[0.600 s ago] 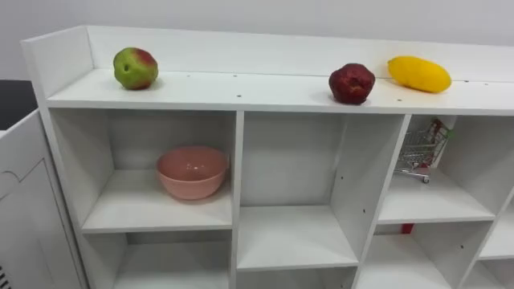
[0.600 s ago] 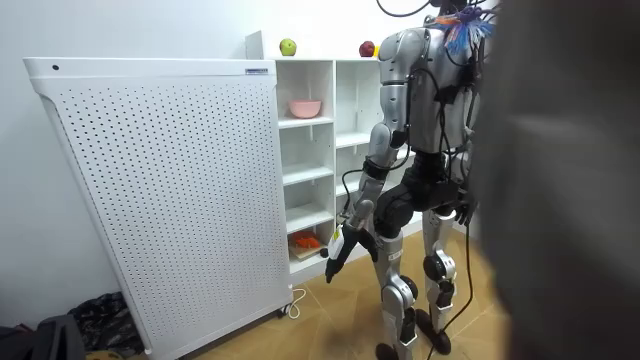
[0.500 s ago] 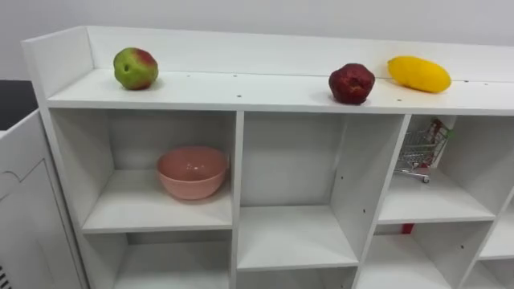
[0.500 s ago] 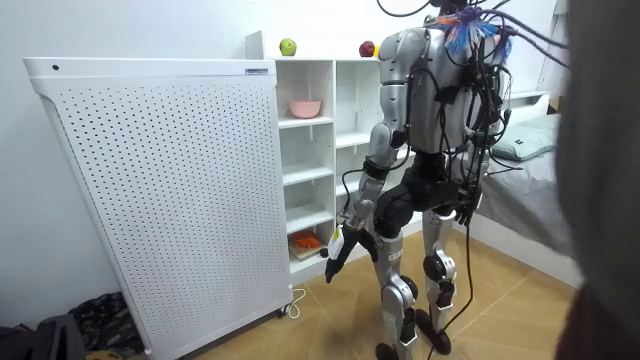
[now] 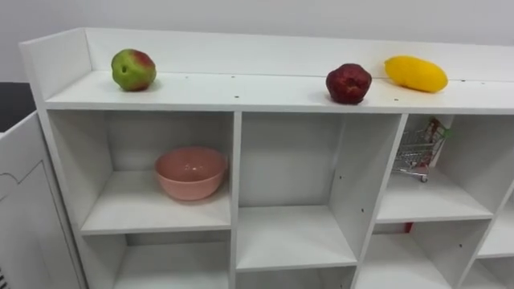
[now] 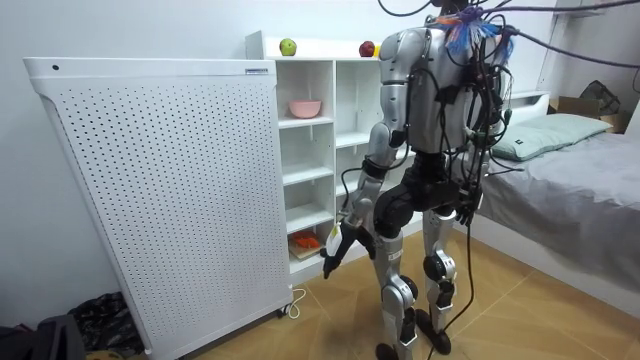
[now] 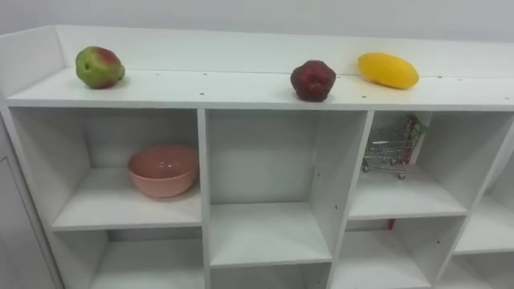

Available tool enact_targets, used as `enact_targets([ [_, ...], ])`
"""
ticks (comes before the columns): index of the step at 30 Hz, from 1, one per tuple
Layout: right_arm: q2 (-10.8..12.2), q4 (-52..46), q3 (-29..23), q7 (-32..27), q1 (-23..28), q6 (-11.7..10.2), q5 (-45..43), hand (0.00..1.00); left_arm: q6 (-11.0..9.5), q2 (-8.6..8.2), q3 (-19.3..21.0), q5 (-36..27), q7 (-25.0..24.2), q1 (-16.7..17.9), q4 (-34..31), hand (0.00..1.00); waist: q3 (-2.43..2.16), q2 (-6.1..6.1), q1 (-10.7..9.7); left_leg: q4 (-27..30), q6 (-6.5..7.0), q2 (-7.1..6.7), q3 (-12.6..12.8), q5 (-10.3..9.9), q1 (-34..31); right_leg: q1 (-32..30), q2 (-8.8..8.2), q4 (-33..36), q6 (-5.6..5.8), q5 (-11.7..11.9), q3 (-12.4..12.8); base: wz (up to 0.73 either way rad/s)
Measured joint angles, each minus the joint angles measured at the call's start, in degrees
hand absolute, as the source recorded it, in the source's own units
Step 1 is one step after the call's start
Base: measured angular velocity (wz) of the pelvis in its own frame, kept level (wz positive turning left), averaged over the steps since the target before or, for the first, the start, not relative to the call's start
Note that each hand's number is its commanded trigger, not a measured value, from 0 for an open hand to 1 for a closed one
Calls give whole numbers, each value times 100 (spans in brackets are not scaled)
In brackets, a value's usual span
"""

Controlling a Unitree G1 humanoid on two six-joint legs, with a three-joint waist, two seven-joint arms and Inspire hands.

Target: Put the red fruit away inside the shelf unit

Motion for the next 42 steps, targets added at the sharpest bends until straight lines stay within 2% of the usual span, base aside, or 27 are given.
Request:
enact_targets([
  [3, -1, -243, -25, -172, -4, -16, -13, 0, -87, -5, -16, -44, 21, -19, -137, 0, 0, 36, -9, 0, 0, 24, 9, 0, -11, -13, -1, 2, 0, 0, 2, 0],
  [5, -5, -659, -127, -343, -23, -93, -16, 0, -279, 3, -25, -218, 146, -86, -129, 0, -4, 64, -22, 2, 0, 22, 26, 0, -8, -16, -1, 7, -1, 1, 11, -3],
  [9, -13, -1455, -364, -541, -116, -217, -117, 0, -535, 20, -18, -537, 264, -154, -180, 0, -18, 96, -29, 1, 0, -2, 87, 1, 1, -26, 3, 14, -2, 1, 41, -5],
  [12, 11, -2796, -455, -801, -86, -242, -395, 0, -665, 45, -30, -603, 273, -141, -224, 0, -11, 114, -90, -3, 0, -6, 108, 1, -11, -60, 5, 21, -2, 1, 61, -4],
  [15, 22, -4406, -375, -1123, 10, -367, -516, 0, -781, 117, -89, -767, 279, -164, -224, 0, -15, 110, -55, -6, -1, 1, 141, 1, -46, -126, 28, 40, -9, 6, 142, -8],
  [17, 25, -5249, -378, -1391, 8, -601, -864, 0, -801, 117, -87, -766, 281, -160, -252, 0, -22, 107, -9, -6, -1, 2, 141, 1, -46, -123, 29, 38, -9, 6, 150, 0],
  [22, 58, -6464, -321, -1743, 55, -623, -959, 0, -805, 129, -89, -758, 281, -43, -497, 0, -36, 102, 18, -4, -1, -6, 118, 1, -66, -125, 17, 28, -8, 5, 121, 1],
  [26, 52, -7390, -326, -2019, 122, -622, -1031, 0, -771, 131, -231, -717, 283, 15, -499, 0, -85, 167, 10, 12, -1, -4, 120, 2, -110, -200, 16, 92, -8, 5, 110, 0],
  [31, 50, -7844, -316, -2191, 121, -736, -1031, 0, -772, 128, -353, -683, 281, 35, -551, 0, -83, 174, 31, 25, -2, -7, 128, 4, -102, -189, 13, 96, -8, 5, 121, 0],
  [38, -25, -8506, -286, -2260, 113, -740, -1068, 0, -775, 134, -363, -603, 280, 133, -736, 0, -77, 171, 63, 13, -2, 1, 121, 4, -111, -198, 24, 102, -8, 5, 121, 0],
  [42, -124, -8572, -187, -2314, -73, -847, -1064, 0, -794, 136, -364, -615, 269, 113, -735, 0, -50, 138, 121, 13, -2, -3, 118, 4, -124, -209, 21, 99, -9, 5, 122, 0],
])
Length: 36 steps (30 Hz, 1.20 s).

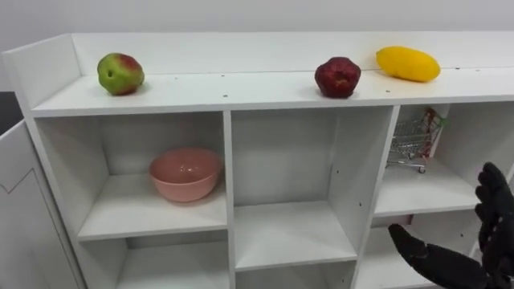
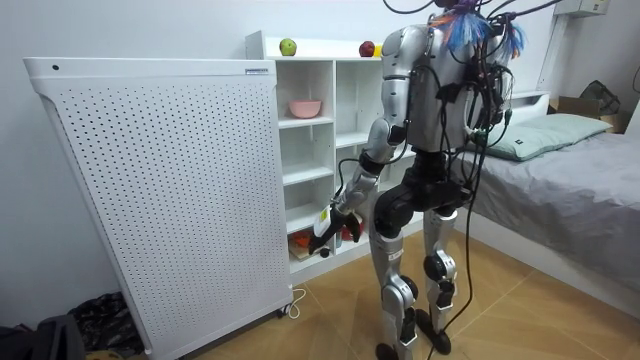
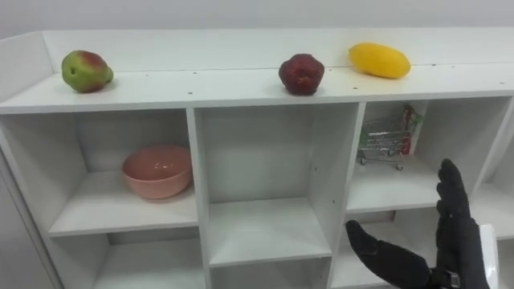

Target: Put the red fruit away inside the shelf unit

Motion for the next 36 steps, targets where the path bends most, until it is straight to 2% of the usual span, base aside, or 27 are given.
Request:
enact_targets([
  [2, -32, 0, 25, 1, -97, -14, -2, 0, 2, 9, -75, -3, -10, -6, -17, 0, 0, -15, 18, 3, 0, 0, -8, 0, -38, -39, -3, 10, 0, 0, -5, 0],
  [7, -110, 2, 54, -49, -658, -12, -8, 0, 8, -6, -152, 11, -68, -186, -56, 0, 28, -50, 17, 45, 1, -6, -124, 2, -145, -80, -15, -2, 1, -1, -24, 10],
  [10, -153, 9, 55, -59, -937, 8, 10, 0, 25, 11, -154, 20, -69, -251, -57, 0, 55, -110, 51, 56, 1, -7, -165, 3, -165, -80, -17, -10, 2, -1, -13, 7],
  [13, -333, 101, 56, -75, -1213, 24, 147, 0, 85, 50, -153, 82, -92, -258, -57, 0, 44, -184, 71, 62, 1, -9, -183, 3, -170, -79, -23, -12, 2, -1, -15, 3],
  [15, -376, 116, 57, -83, -1357, 41, 190, 0, 116, 81, -153, 116, -135, -261, -57, 0, 39, -207, 104, 65, 2, -10, -182, 4, -166, -77, -24, -13, 2, -1, -29, 0],
  [22, -375, 488, 52, -193, -1690, 142, 314, 0, 244, 91, -144, 127, -195, -374, -57, 0, 14, -274, 237, 128, 10, -11, -200, 14, -199, -71, -64, -8, 2, -1, -137, 1],
  [28, -398, 552, 18, -320, -2139, 179, 282, 0, 394, 92, -76, 134, -430, -394, -57, 0, -12, -321, 231, 188, -2, -28, -312, 27, -265, -68, -68, 4, -13, 8, -219, 7],
  [36, -525, 615, 18, -339, -2344, 177, 325, 0, 395, 73, -82, 121, -567, -425, -90, 0, 33, -377, 331, 180, -21, -20, -389, 41, -287, -60, -63, 0, -16, 10, -311, 5],
])
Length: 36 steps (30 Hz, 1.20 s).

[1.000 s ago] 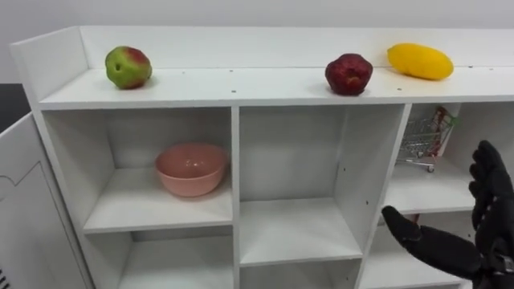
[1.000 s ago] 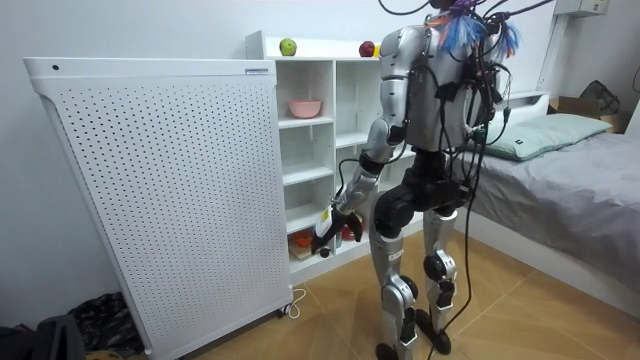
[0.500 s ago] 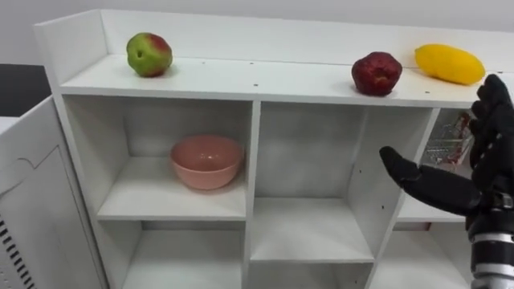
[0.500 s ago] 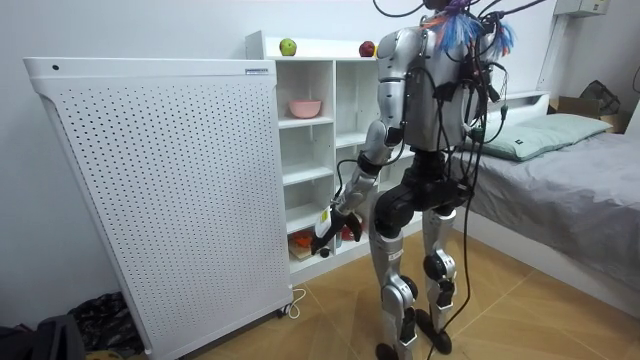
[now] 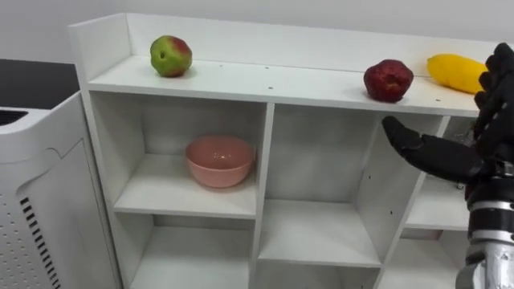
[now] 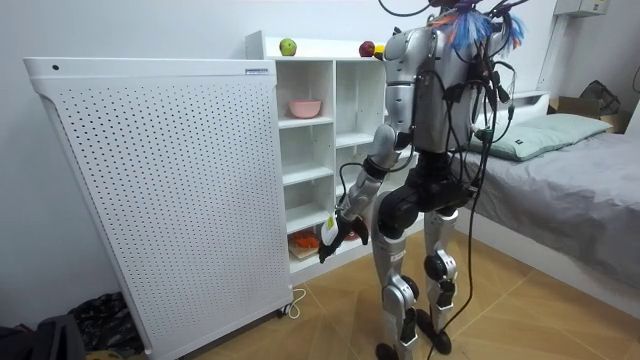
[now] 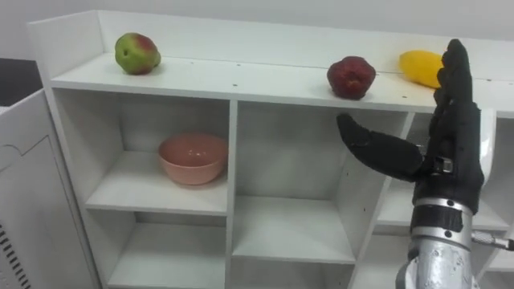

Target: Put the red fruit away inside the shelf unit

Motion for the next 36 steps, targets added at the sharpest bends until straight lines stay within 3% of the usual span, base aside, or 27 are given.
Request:
enact_targets([
  [8, -20, 850, -20, 15, -641, 25, 343, 0, 146, 8, -3, 0, -145, -245, -7, 0, 6, 10, 1, 1, 2, -1, -22, 1, -10, -3, -3, -9, 0, 0, -18, 1],
  [19, -347, 1204, -22, 219, -955, 561, 447, 0, 395, 66, -11, -51, -168, -301, -21, 0, -7, -15, -94, 20, 6, -5, -79, 6, -26, -2, -25, -5, 0, 0, -153, 1],
  [25, -378, 1360, -22, 303, -1137, 737, 477, 0, 488, 180, -10, -50, -169, -279, -134, 0, -21, -29, -127, 84, 6, -9, -99, 6, -76, -2, -26, -3, 0, 0, -147, 2],
  [36, -509, 1738, -22, 539, -1424, 761, 700, 0, 494, 187, -9, -50, -198, -272, -134, 0, -28, -42, -125, 119, -1, -2, -101, 10, -93, -5, -24, 8, -3, 1, -137, 0],
])
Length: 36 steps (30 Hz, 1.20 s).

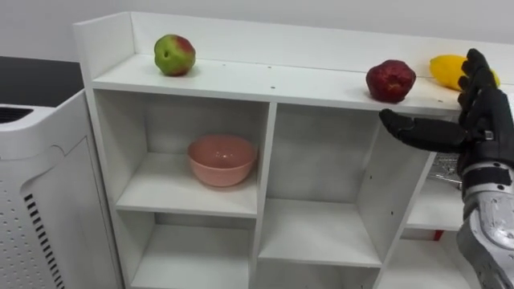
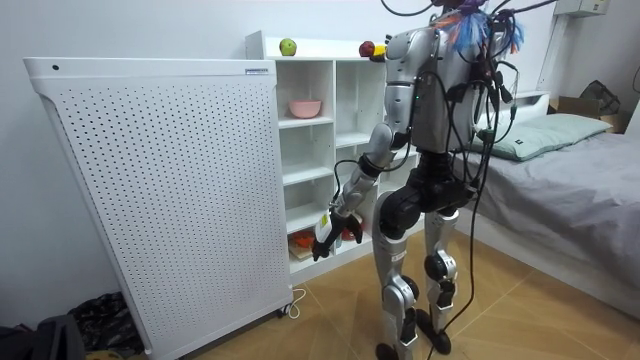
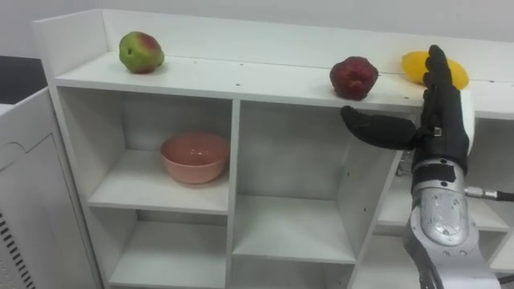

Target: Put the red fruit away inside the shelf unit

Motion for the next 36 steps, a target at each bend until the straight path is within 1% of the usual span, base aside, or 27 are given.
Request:
enact_targets([
  [10, -18, -80, 23, -20, -330, 4, 90, 0, -6, 13, 2, 11, 1, -11, -220, 0, -13, -17, 12, 0, 0, -1, -11, 0, 12, -5, 2, -7, -3, 2, -3, 0],
  [24, -82, -76, 80, 7, -444, 2, 97, 0, -6, 59, 0, 1, -1, -10, -241, 0, -19, -23, 11, 6, 0, 4, -11, 1, 13, -2, -2, -9, -9, 6, -5, 0],
  [30, -82, -36, 108, 303, -444, 40, 138, 0, 15, 58, -16, -8, -85, -10, -211, 0, -15, -20, 10, 2, 0, -2, -11, 1, 7, 1, -2, -9, -9, 5, -12, 0],
  [33, -82, -29, 140, 441, -444, 114, 137, 0, 59, 58, -23, -8, -187, -10, -207, 0, -11, -18, 8, 0, 0, -3, -12, 1, 1, 1, -2, -10, -9, 5, -13, 0],
  [36, -82, 22, 160, 504, -444, 127, 113, 0, 131, 59, -26, -4, -286, -35, -207, 0, -10, -21, 9, -1, 0, -4, -11, 1, -2, -2, -3, -9, -8, 5, -15, 0],
])
